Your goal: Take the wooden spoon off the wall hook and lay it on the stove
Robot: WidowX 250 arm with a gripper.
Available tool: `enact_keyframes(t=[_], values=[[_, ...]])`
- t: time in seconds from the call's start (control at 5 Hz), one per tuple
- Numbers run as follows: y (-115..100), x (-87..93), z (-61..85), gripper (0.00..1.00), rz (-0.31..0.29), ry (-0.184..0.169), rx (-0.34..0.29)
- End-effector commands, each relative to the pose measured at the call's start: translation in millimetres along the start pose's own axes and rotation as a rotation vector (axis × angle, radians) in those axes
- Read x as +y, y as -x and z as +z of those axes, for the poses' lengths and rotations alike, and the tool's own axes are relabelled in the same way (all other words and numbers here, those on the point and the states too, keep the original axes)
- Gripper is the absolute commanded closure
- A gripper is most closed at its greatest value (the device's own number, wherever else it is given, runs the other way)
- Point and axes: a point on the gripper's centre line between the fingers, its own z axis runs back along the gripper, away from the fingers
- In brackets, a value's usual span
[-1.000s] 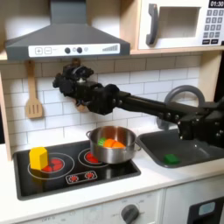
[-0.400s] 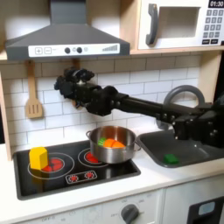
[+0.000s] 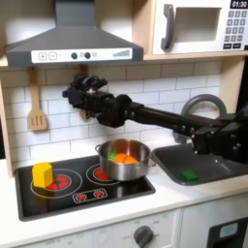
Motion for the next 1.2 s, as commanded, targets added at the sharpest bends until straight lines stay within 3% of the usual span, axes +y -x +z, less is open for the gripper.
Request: enact_keyframes(t=[0.0,0.4,0.6,1.0], values=[[-2.2,-1.3,1.6,1.0,-0.004,0.012,-0.003],[-1.4,0.8,2.6,1.0,-0.003,0.015,0.002],[3.0,-5.0,4.4,1.0,-0.01,0.041,0.031],[5.4,1.1,9.8,1.0,0.01,0.046,0.06]])
